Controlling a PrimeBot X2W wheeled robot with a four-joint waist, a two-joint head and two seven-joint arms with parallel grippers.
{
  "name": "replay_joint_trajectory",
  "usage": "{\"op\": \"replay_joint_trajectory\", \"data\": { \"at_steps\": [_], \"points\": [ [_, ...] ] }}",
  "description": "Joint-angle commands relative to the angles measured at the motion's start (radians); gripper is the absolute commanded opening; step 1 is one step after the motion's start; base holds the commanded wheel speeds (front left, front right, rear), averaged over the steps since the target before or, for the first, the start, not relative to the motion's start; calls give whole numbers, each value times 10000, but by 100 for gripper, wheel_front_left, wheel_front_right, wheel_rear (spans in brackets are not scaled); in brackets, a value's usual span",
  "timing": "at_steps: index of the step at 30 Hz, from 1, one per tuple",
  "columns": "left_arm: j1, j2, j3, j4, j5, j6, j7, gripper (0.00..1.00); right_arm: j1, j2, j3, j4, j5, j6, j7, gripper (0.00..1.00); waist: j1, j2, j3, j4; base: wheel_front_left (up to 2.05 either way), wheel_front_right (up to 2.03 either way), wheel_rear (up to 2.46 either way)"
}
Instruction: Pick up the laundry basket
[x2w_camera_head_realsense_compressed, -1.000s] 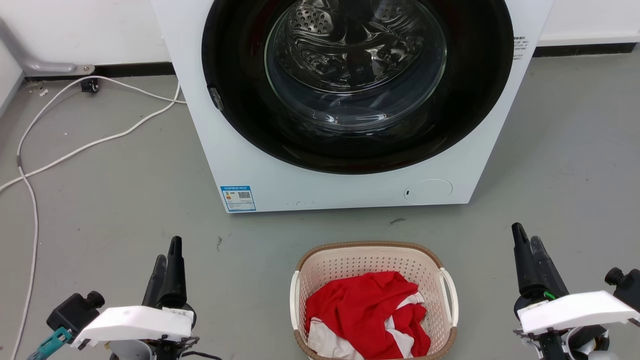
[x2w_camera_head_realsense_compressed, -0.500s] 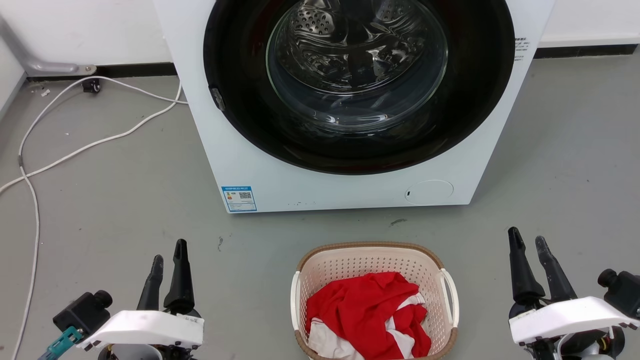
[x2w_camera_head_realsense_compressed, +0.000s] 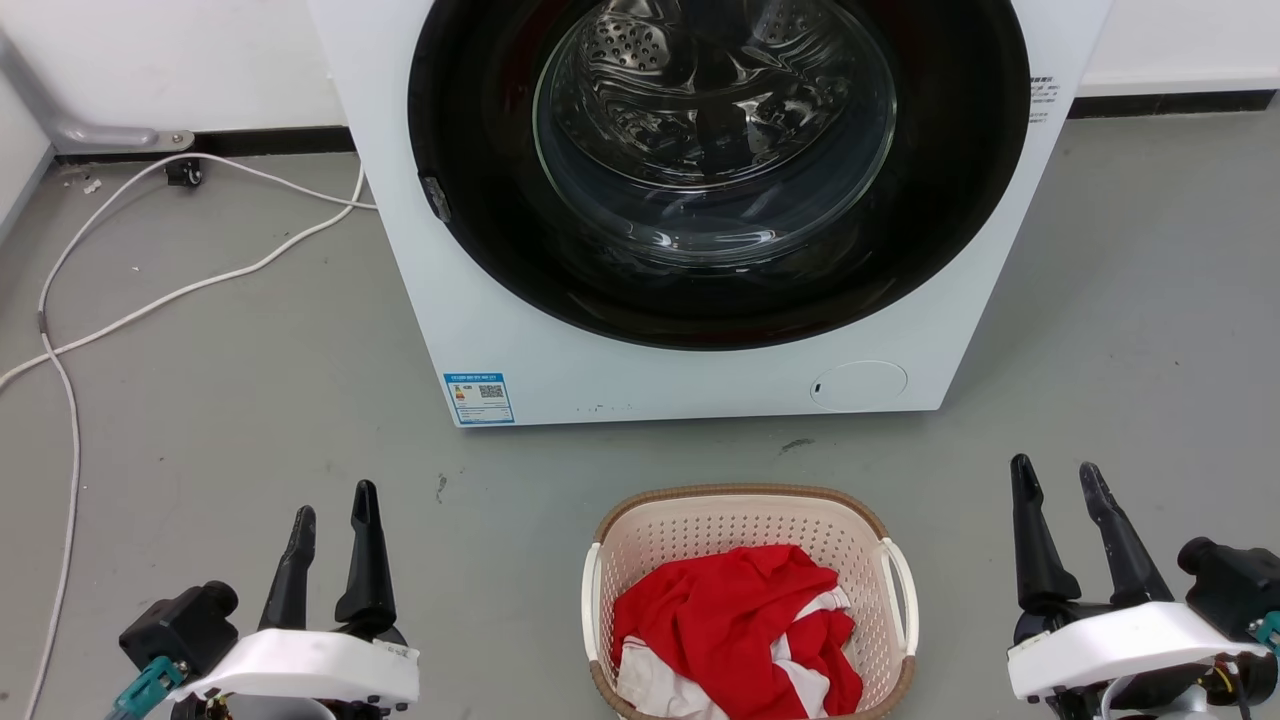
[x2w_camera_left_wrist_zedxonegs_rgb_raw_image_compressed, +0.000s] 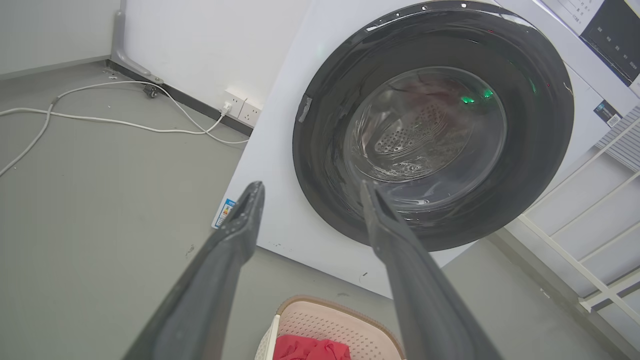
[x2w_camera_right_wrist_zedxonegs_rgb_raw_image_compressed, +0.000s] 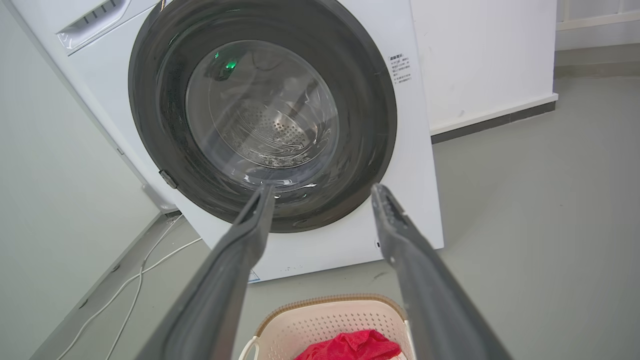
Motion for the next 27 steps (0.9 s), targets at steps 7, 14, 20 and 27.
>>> {"op": "replay_joint_trajectory", "data": {
  "at_steps": [7,14,20,27],
  "points": [
    [43,48,-56,-209,878,74,-256,100,107,-25,-36,-238,-978,1,-238,100,0,0,17,6,0,0,0],
    [120,50,-74,-273,1519,99,-427,100,172,-26,-81,-306,-1730,1,-408,100,0,0,19,20,0,0,0],
    [179,52,-98,-312,2045,133,-554,100,199,-27,-120,-365,-2314,1,-541,100,0,0,5,28,0,0,0],
    [247,55,-136,-359,2630,154,-711,100,264,-28,-157,-423,-2868,0,-683,100,0,0,1,29,0,0,0]
  ]
}}
